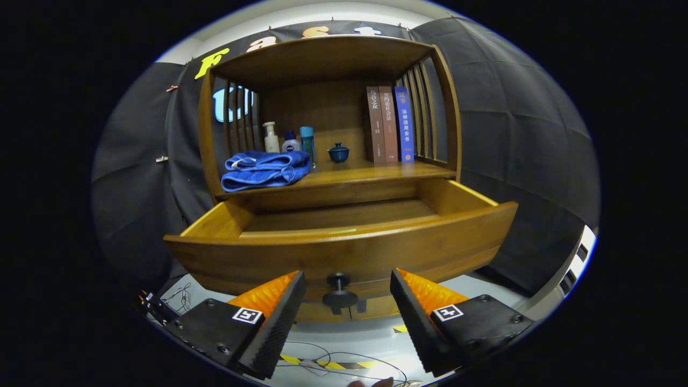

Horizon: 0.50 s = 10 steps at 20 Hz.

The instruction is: Pull open the drawer, take out the items inside it, and place them on the countertop above the cabinet.

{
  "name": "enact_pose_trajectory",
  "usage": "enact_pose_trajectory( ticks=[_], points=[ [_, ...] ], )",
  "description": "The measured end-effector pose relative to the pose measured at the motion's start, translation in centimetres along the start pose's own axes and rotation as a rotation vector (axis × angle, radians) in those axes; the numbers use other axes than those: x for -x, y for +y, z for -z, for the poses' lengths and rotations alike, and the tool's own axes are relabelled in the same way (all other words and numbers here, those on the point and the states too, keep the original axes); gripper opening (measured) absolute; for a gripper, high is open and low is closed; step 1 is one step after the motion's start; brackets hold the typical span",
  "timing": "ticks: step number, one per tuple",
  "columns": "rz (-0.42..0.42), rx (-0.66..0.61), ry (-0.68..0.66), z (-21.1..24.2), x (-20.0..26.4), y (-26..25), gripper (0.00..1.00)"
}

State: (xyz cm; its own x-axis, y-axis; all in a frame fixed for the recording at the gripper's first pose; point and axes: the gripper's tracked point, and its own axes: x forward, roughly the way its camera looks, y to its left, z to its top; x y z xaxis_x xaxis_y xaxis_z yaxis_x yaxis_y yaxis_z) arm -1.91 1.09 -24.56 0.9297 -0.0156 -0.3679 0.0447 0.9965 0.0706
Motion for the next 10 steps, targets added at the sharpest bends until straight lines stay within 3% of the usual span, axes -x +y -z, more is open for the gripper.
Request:
enact_pose_trajectory(
  ticks=[4, 7, 10],
  points=[
    [-0.062, -0.048, 0.139, -3.2, -1.0, 1.0, 0.99],
    [-0.066, -0.093, 0.220, -5.5, -3.6, 1.1, 0.99],
    [-0.067, -0.058, 0.345, -5.8, -7.3, 1.0, 0.99]
  ],
)
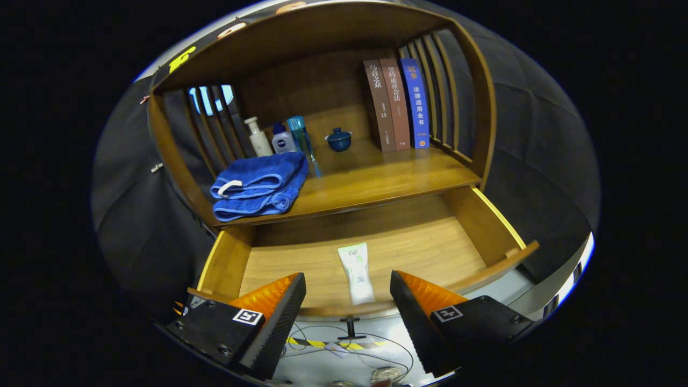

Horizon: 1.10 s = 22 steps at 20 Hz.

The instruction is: Pull open the drawer, take out the items inside it, and place them on the countertop above the cabinet.

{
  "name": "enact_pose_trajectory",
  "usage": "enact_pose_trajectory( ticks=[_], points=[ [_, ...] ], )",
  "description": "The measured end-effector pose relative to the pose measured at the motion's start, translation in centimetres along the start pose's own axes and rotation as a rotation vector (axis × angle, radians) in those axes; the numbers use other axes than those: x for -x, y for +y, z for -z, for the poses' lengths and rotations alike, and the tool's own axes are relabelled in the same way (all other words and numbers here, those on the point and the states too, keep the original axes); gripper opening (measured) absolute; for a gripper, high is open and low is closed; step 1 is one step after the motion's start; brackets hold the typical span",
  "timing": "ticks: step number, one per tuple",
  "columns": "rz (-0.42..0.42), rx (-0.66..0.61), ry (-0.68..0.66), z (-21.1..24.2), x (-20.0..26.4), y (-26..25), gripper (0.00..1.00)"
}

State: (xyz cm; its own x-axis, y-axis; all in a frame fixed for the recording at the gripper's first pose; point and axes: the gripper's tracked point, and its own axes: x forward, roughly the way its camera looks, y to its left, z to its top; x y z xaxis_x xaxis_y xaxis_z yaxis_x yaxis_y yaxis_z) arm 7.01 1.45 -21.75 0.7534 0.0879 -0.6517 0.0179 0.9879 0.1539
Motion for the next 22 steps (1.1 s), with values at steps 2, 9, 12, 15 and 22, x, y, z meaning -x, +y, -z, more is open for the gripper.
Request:
enact_pose_trajectory(
  ticks=[2, 9, 12, 15, 22],
  points=[
    [-0.003, 0.032, 0.114, 0.3, -2.5, -0.1, 0.99],
    [0.060, 0.218, 0.402, 2.8, -9.9, -0.5, 0.99],
    [0.076, 0.240, 0.528, 5.2, -11.7, -0.4, 0.88],
    [0.099, 0.218, 0.583, 6.7, -12.4, -0.9, 0.73],
    [0.116, 0.178, 0.609, 7.2, -11.8, -1.5, 0.29]
  ],
)
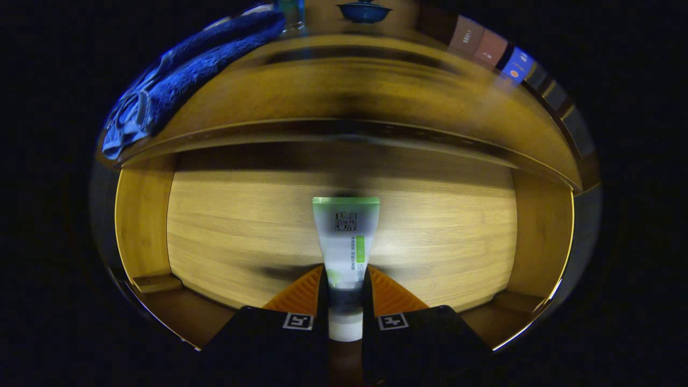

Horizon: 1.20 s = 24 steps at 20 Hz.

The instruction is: Pull open the drawer, take out the items inside it, and place them on the countertop above the cabinet.

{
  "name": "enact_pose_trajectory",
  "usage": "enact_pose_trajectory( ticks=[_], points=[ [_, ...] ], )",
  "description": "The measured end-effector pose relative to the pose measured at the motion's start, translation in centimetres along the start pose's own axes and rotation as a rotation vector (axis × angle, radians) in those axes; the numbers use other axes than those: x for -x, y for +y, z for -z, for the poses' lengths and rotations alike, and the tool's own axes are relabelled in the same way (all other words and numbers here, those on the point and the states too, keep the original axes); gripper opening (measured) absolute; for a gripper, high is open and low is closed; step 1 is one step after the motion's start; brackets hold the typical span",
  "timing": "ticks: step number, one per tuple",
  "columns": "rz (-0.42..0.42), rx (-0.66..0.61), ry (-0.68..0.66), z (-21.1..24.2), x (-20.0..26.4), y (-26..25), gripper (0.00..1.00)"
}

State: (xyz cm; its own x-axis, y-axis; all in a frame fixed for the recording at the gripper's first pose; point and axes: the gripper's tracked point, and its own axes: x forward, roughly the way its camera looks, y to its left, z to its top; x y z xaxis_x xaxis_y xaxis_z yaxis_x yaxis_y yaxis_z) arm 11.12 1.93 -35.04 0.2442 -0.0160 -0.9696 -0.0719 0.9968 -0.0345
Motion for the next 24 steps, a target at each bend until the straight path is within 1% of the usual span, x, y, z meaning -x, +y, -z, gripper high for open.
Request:
enact_pose_trajectory(
  ticks=[2, 6, 8, 11, 14, 16, 20, 22, 24],
  points=[
    [-0.032, -0.036, -0.034, 0.0, 1.5, 0.4, 0.28],
    [-0.055, -0.064, -0.146, -1.6, 4.3, -0.9, 0.28],
    [-0.039, -0.079, -0.212, -2.3, 5.8, -1.5, 0.28],
    [-0.056, -0.123, -0.275, -3.1, 8.5, -1.7, 0.28],
    [-0.086, -0.154, -0.299, -3.7, 10.8, -1.6, 0.28],
    [-0.096, -0.163, -0.313, -5.0, 12.0, -2.0, 0.28],
    [-0.097, -0.202, -0.337, -8.6, 13.6, -3.1, 0.28],
    [-0.101, -0.219, -0.328, -10.8, 13.5, -3.3, 0.28],
    [-0.099, -0.205, -0.326, -13.3, 13.0, -3.3, 0.28]
  ],
)
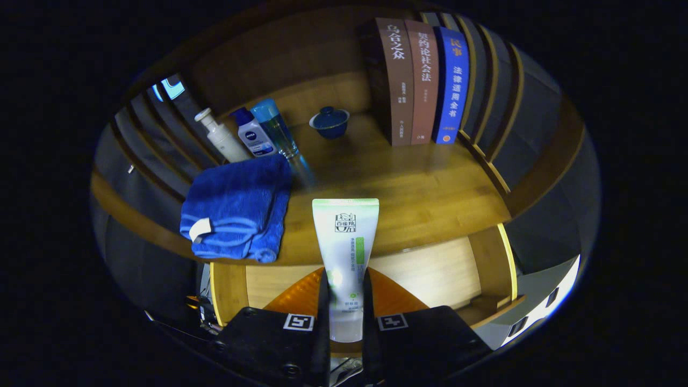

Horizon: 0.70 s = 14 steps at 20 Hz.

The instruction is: Pull open the drawer, take out the items inside it, and place them on the countertop above the cabinet.

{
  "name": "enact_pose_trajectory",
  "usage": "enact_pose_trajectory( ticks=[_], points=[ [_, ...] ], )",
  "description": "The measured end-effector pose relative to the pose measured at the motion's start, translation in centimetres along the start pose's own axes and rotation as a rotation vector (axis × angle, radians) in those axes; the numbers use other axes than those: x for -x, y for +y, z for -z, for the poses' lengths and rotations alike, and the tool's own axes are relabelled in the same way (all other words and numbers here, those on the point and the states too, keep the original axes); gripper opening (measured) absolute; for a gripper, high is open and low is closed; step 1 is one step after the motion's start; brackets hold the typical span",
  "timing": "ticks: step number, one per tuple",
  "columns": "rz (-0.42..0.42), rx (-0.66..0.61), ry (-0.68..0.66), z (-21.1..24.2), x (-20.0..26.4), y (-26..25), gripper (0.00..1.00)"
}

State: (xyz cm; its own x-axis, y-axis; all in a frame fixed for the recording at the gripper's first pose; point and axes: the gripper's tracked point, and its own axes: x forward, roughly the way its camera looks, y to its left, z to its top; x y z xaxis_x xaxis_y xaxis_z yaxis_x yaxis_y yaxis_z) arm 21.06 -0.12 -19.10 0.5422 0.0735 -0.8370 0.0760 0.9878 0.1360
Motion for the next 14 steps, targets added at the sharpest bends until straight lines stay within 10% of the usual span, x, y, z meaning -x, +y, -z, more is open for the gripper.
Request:
enact_pose_trajectory(
  ticks=[14],
  points=[
    [0.074, 0.142, 0.139, -5.7, -10.5, 1.7, 0.29]
  ],
)
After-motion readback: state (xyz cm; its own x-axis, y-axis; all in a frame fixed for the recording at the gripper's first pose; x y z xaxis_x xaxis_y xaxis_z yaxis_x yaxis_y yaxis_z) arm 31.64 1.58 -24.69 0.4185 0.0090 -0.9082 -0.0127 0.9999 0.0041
